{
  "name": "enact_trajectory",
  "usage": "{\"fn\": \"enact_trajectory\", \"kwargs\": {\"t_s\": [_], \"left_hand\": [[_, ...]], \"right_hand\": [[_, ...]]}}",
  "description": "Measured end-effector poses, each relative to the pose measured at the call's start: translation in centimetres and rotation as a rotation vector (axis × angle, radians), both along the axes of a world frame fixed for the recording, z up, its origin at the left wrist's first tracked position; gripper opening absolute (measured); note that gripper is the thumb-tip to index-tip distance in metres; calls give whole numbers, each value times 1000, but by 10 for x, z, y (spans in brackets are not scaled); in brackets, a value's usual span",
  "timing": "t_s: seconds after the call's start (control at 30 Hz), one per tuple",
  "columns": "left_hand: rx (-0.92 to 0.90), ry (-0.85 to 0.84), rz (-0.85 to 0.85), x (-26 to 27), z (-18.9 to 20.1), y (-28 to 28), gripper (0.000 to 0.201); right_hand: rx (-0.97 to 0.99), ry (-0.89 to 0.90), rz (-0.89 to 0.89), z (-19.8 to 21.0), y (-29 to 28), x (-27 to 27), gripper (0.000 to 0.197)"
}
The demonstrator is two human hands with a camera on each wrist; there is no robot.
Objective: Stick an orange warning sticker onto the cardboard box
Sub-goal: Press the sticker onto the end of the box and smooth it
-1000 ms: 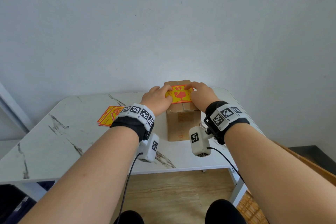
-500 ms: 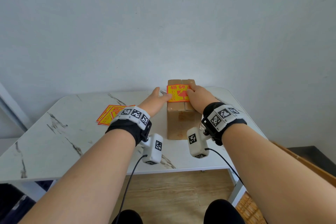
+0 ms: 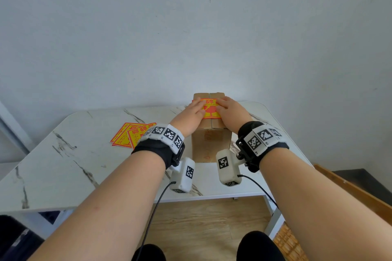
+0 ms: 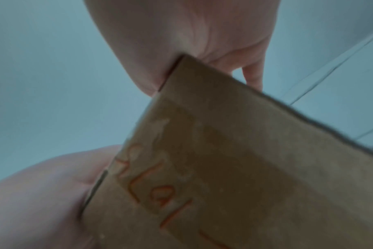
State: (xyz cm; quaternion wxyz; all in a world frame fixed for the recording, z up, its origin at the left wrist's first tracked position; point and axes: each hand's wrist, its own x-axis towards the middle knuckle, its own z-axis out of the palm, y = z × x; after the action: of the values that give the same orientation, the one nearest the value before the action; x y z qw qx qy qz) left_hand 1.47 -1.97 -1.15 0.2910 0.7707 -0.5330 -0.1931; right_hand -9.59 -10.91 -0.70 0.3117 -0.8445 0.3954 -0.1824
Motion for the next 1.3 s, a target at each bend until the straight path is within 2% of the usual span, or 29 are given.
{"fn": "enact_trajectory", "kwargs": {"t_s": [0.07,0.2,0.33,0.53,0.77,0.97,1.03,1.17,1.3], "left_hand": [[14,-50,4,2,-1,2,50],[85,-124,-1,6,-1,3,49],[68,-101,32,3,-7,2,56],[42,-13,87,1,-10,0,66],[83,-96,96,-1,-7,2,66],[55,119,153,-6,-7,5,74],[35,157,163,-9,-5,8,74],[-4,171,211,-13,-5,14,66],[-138,127,264,-19,3,24,53]], "right_hand": [[33,-11,-37,-2,1,0,45],[161,-140,-72,-4,5,-2,44],[173,-140,-92,-6,11,-6,48],[213,-233,-127,-15,17,-8,49],[214,-213,-145,-11,19,-7,50],[294,-224,-246,-7,23,-11,53],[257,-191,-226,-7,25,-9,46],[185,-140,-241,-9,25,-11,50],[164,-233,-190,-5,28,-19,42]]}}
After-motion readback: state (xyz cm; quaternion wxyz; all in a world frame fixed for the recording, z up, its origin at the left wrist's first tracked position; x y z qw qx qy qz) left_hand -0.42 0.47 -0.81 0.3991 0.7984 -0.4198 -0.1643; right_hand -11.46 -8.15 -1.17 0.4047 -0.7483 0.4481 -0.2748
